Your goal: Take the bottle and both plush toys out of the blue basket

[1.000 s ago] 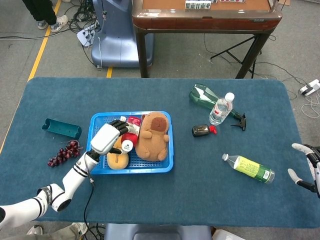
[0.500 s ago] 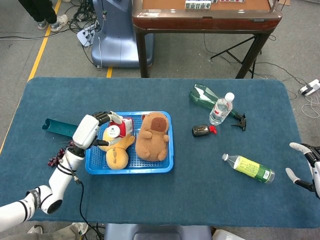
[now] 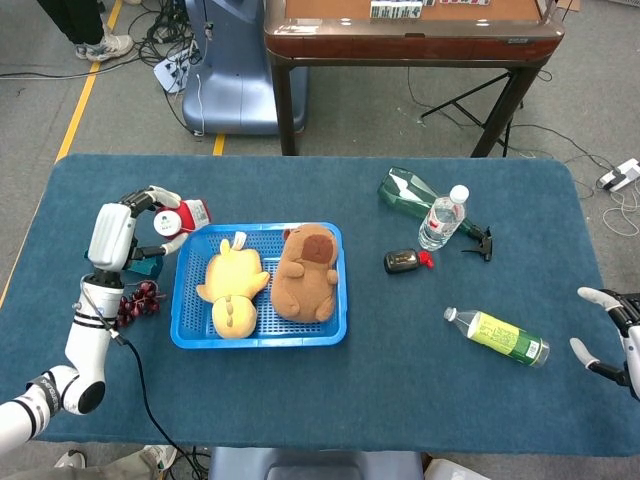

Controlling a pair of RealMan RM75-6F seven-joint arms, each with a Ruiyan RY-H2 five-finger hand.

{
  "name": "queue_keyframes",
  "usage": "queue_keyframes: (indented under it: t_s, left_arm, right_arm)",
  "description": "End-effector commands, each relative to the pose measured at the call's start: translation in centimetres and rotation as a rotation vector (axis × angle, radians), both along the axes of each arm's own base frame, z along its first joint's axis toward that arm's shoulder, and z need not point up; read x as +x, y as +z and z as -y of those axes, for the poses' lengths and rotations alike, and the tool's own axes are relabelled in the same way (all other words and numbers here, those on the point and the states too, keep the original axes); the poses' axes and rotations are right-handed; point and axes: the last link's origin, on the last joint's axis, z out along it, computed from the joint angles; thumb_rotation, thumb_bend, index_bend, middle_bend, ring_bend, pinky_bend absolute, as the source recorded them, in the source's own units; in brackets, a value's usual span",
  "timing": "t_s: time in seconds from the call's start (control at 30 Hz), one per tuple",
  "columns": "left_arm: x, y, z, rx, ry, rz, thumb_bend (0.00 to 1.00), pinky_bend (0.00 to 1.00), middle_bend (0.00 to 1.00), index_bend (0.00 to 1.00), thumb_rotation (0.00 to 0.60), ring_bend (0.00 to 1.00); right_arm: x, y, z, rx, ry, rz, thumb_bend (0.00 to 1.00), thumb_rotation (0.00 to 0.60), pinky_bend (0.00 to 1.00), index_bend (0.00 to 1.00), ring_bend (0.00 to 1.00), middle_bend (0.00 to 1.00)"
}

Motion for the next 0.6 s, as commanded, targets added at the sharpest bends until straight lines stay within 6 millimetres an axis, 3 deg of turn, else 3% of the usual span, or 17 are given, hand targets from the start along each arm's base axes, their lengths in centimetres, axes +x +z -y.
queue_keyframes:
  t_s: [0.03, 0.37, 0.53, 0.6]
  left_arm:
    - [-1.9, -0.3, -1.5, 0.002, 0.120, -0.102, 0.27, 0.42, 0.72, 0.68, 0.600, 0.58]
    - [-2.7, -1.9, -5.3, -0.030, 0.258, -0.177, 0.27, 0.42, 0.70, 0.66, 0.600, 0.57]
    - [-2.9, -2.8, -6.3, -0.113, 0.328, -0.196, 0.27, 0.43, 0.67, 0.59, 0.600, 0.53]
    - [-2.9, -3.0, -6.4, -0.136, 0.347, -0.188, 0.27, 0.42, 0.61, 0.52, 0.600, 0.48]
  right_arm:
    - [0.0, 0.0, 0.0, 0.001, -0.001, 0.001, 0.21, 0.600, 0.39, 0.27, 0.27, 0.29]
    - [-0.2, -0.1, 0.0, 0.002, -0.015, -0.004, 0.21, 0.600, 0.39, 0.27, 0.27, 0.29]
    - [-0.3, -0.1, -0.1, 0.002, -0.023, -0.004, 0.21, 0.600, 0.39, 0.27, 0.27, 0.29]
    - [-0.3, -0.1, -0.1, 0.001, -0.025, -0.004, 0.21, 0.600, 0.39, 0.27, 0.27, 0.29]
